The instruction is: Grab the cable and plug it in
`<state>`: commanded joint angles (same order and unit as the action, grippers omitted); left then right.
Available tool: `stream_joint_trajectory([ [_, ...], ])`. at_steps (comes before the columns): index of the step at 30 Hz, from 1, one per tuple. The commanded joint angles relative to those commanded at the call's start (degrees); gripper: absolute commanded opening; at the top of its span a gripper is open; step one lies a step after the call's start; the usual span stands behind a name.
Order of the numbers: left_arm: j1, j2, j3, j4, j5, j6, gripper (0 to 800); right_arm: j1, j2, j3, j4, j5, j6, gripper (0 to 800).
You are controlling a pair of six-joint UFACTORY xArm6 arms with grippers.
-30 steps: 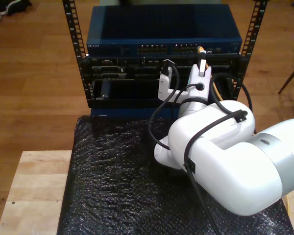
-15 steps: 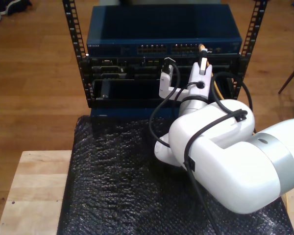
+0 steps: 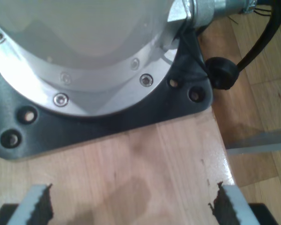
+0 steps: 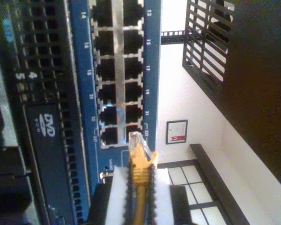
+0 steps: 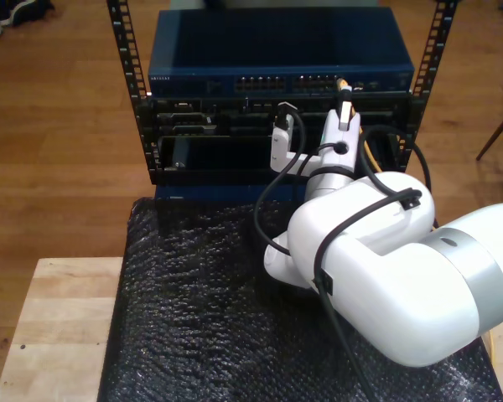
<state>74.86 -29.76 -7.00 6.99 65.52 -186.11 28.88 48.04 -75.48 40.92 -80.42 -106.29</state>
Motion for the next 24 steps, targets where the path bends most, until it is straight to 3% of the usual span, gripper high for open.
stream_joint_trajectory([
  [24, 0.0, 0.0, 0.1, 0.0, 0.0, 0.0, 800, -0.1, 0.1, 0.4, 0.0, 0.2, 0.0, 0],
])
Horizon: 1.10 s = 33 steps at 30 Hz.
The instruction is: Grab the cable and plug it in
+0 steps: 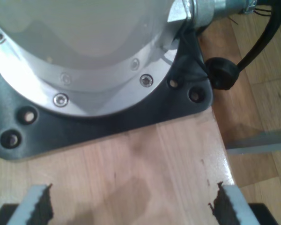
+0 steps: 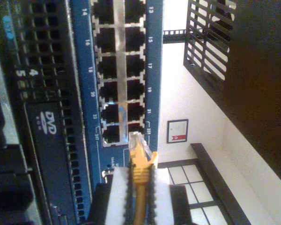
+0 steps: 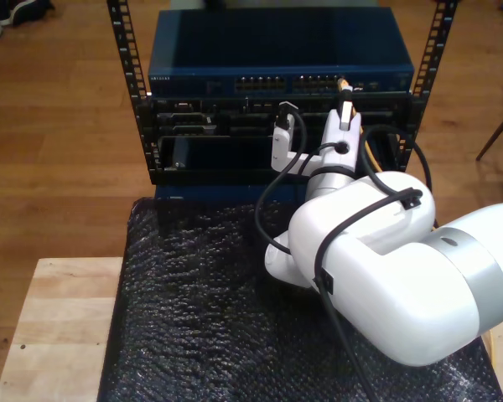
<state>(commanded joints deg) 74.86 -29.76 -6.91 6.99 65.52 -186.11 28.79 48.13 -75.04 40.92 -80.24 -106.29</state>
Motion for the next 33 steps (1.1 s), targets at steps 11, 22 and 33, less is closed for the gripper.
stream_joint_trajectory([
  [11, 0.0, 0.0, -0.1, 0.0, 0.0, 0.0, 800, -0.1, 0.0, -0.1, 0.2, 0.7, 0.1, 0],
  [22, 0.0, 0.0, -0.1, 0.0, 0.0, 0.0, 800, 0.1, -0.1, -0.1, 0.3, 0.6, 0.2, 0],
  [33, 0.0, 0.0, -0.1, 0.0, 0.0, 0.0, 800, 0.2, -0.1, -0.4, 0.4, 0.5, 0.3, 0],
])
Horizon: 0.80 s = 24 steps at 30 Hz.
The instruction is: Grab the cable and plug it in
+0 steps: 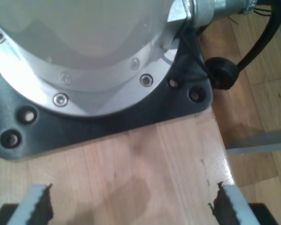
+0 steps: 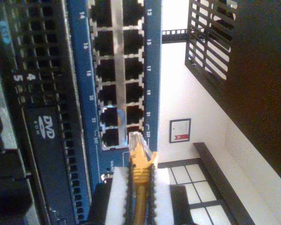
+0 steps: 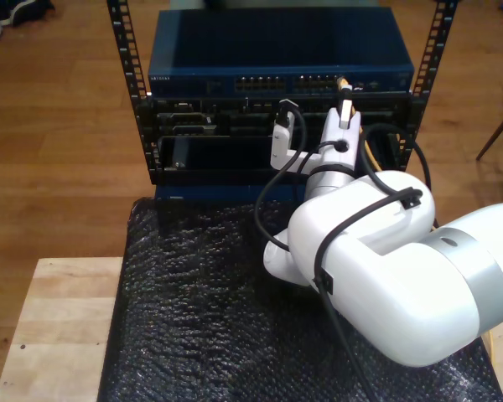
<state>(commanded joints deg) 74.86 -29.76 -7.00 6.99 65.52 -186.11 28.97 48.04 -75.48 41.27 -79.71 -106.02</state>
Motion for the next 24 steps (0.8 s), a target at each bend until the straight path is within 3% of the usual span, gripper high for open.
stream_joint_trajectory([
  [24, 0.0, 0.0, 0.0, 0.0, 0.0, 0.0, 800, -0.2, 0.7, -1.0, -0.1, 0.1, 0.0, 0],
])
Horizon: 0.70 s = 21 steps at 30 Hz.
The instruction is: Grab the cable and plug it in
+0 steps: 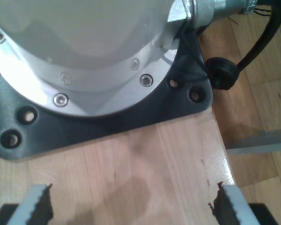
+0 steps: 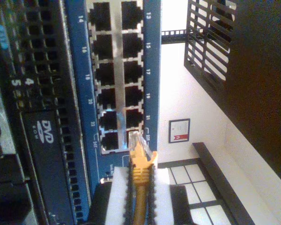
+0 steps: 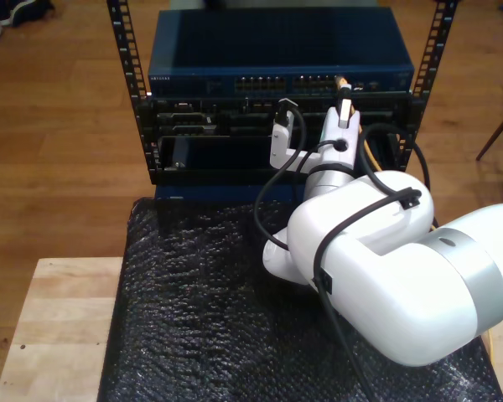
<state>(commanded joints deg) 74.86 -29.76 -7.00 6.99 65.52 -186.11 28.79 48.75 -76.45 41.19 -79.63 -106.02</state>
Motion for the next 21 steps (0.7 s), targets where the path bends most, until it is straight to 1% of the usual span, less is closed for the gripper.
stream_joint_trajectory([
  [21, 0.0, 0.0, 0.0, 0.0, 0.0, 0.0, 800, 0.0, 0.4, -0.9, 0.0, 0.1, -0.1, 0],
])
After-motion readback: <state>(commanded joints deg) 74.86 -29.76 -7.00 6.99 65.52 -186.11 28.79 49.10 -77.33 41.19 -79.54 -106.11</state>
